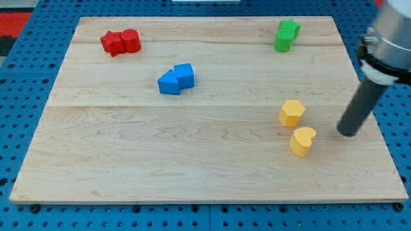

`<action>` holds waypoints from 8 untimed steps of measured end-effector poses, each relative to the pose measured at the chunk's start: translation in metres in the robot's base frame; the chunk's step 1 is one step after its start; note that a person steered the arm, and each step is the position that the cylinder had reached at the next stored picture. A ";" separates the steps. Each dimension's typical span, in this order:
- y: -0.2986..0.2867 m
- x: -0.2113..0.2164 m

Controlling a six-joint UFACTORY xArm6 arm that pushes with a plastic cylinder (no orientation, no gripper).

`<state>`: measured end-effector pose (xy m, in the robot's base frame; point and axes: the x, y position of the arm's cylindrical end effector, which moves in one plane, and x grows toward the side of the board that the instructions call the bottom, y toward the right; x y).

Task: Push yellow blocks towards top of the board

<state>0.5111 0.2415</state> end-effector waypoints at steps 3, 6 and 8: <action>-0.096 0.028; -0.128 -0.039; -0.102 -0.065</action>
<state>0.4462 0.1394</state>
